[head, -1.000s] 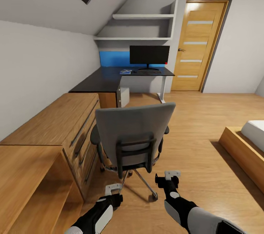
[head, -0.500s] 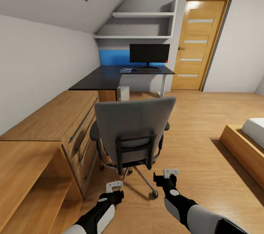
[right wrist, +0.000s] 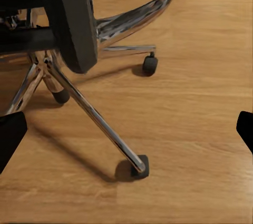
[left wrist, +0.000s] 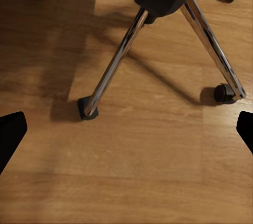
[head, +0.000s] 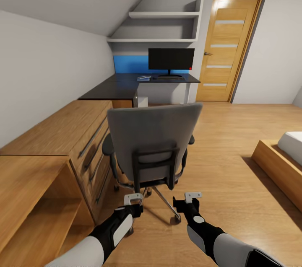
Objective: In the bedroom, organize the workspace by keeping the computer under the desk, ensuring the monitor is on the desk, placing the keyboard on the desk next to the monitor, placing the mouse on the desk next to the keyboard, moving the folder from the swivel chair onto the desk next to the mouse, stacking the notebook on top of the folder with the pen on top of the notebook, and positioning the swivel chair next to the desk.
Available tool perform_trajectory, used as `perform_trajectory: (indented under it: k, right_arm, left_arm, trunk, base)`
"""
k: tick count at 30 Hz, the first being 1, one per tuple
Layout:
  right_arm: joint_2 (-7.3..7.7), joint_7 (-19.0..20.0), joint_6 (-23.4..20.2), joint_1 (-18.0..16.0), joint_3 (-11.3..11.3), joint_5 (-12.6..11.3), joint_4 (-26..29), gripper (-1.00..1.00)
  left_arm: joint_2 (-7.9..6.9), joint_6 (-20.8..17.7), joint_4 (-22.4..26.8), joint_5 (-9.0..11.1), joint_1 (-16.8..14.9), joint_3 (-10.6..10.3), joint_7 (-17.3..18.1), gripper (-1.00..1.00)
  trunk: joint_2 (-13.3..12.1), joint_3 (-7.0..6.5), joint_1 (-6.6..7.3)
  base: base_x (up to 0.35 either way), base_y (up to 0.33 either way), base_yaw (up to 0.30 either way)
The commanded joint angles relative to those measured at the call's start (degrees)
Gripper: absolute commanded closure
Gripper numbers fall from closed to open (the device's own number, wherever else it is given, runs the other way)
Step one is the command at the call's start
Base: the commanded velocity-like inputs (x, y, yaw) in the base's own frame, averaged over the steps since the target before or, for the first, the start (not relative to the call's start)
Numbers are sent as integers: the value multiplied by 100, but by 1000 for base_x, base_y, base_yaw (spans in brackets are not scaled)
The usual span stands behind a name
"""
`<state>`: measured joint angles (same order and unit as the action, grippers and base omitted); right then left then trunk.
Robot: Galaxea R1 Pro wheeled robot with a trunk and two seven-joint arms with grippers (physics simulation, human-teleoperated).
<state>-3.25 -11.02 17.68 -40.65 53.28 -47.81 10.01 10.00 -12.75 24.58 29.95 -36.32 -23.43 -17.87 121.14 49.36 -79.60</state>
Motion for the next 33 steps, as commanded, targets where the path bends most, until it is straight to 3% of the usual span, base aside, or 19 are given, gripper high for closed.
perform_trajectory:
  k: [1,14,19,27,33]
  right_arm:
    - [0,-9,15,-4,48,-37,3,-100]
    - [-11,69,65,-4,39,-59,10,-100]
    - [-125,58,-51,-10,24,-51,140,-100]
    - [-230,39,-1051,-281,-4,-49,476,-100]
    - [-235,65,-1398,-525,-15,-59,511,-100]
  left_arm:
    - [0,-24,8,22,-17,-21,-41,-100]
    - [0,-35,-13,22,-201,-21,-41,-100]
    - [0,-35,-3,15,-217,-21,-41,-100]
    - [0,-37,6,19,-313,-21,-41,-100]
    - [0,-28,-73,29,-331,-21,-41,-100]
  trunk:
    - [44,24,-22]
    - [565,257,-307]
    - [766,347,-417]
    - [1087,491,-593]
    - [1327,598,-724]
  base:
    - [0,0,0]
    - [0,0,0]
    - [0,0,0]
    - [0,0,0]
    - [0,0,0]
